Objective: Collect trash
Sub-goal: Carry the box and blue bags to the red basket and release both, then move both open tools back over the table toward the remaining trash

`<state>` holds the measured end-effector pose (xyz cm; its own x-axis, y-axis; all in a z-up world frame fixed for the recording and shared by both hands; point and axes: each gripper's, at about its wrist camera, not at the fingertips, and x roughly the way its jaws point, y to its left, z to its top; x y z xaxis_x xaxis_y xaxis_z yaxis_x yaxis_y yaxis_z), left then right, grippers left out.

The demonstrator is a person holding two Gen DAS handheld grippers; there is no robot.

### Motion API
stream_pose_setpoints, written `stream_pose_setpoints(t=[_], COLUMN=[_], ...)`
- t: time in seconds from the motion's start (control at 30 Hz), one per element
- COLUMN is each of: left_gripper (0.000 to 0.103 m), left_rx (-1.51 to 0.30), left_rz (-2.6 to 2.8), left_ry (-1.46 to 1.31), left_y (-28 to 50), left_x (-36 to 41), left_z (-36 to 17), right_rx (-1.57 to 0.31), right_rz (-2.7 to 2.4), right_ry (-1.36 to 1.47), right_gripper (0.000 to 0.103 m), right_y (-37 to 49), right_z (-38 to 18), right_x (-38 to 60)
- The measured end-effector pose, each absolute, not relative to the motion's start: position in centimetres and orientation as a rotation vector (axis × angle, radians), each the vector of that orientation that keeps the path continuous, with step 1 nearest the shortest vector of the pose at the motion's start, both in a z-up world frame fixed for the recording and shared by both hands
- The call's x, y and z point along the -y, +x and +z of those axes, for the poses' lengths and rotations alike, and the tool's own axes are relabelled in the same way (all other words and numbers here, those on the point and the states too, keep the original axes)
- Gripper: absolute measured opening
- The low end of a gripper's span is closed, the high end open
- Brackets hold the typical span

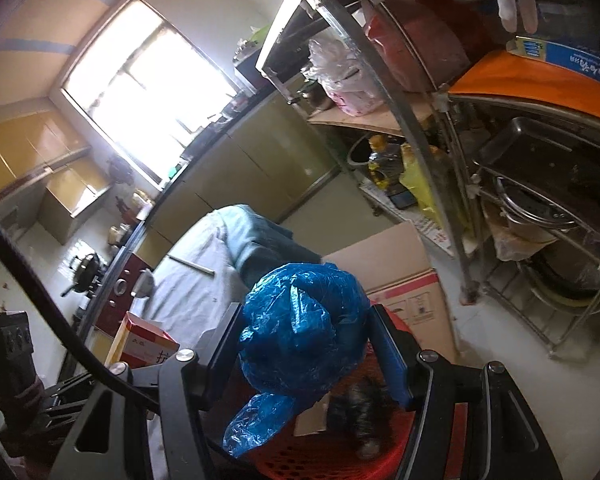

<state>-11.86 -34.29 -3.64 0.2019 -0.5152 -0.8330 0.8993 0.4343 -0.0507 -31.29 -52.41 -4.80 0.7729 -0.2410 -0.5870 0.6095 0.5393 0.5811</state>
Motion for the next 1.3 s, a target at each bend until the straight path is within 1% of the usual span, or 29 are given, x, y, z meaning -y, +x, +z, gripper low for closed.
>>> stream_pose_setpoints(t=[0.2,0.23,0.27,0.3,0.37,0.53,0.7,1.0,1.23,1.3], left_gripper=[0.054,0.055,0.060,0.061,0.061,0.062,0.061,0.062,0.062,0.062], left_rx=[-0.968,-0.971,-0.970,-0.969,-0.968,-0.951,-0.922,-0.811,-0.798,-0.790], left_rz=[-1.060,-1.062,-1.060,-1.060,-1.067,-1.056,-0.988,-0.765,-0.555,-0.495], left_ry=[0.542,0.551,0.560,0.563,0.560,0.565,0.585,0.507,0.415,0.369], left_y=[-12.0,-12.0,-12.1,-12.0,-11.8,-11.0,-10.2,-6.7,-3.2,-1.8], left_x=[35.6,35.8,35.8,35.8,35.6,33.8,29.4,18.9,8.5,5.3], left_z=[-5.5,-5.7,-5.8,-5.9,-5.9,-5.8,-5.7,-2.9,-1.0,0.2], right_rx=[-0.547,-0.561,-0.568,-0.574,-0.574,-0.554,-0.556,-0.599,-0.641,-0.634], right_rz=[-0.566,-0.563,-0.558,-0.550,-0.534,-0.517,-0.518,-0.449,-0.398,-0.402], right_ry=[0.808,0.805,0.809,0.819,0.843,0.851,0.833,0.778,0.652,0.621], right_gripper=[0.067,0.067,0.068,0.068,0.070,0.071,0.071,0.071,0.071,0.071], right_y=[-30.7,-30.5,-30.4,-30.3,-30.0,-29.8,-29.3,-24.9,-20.2,-19.2], right_z=[-5.6,-5.7,-5.8,-5.9,-6.0,-5.6,-4.9,-3.4,-0.2,1.6], right_x=[52.2,52.2,52.1,52.1,52.4,52.6,52.5,50.2,46.1,45.5])
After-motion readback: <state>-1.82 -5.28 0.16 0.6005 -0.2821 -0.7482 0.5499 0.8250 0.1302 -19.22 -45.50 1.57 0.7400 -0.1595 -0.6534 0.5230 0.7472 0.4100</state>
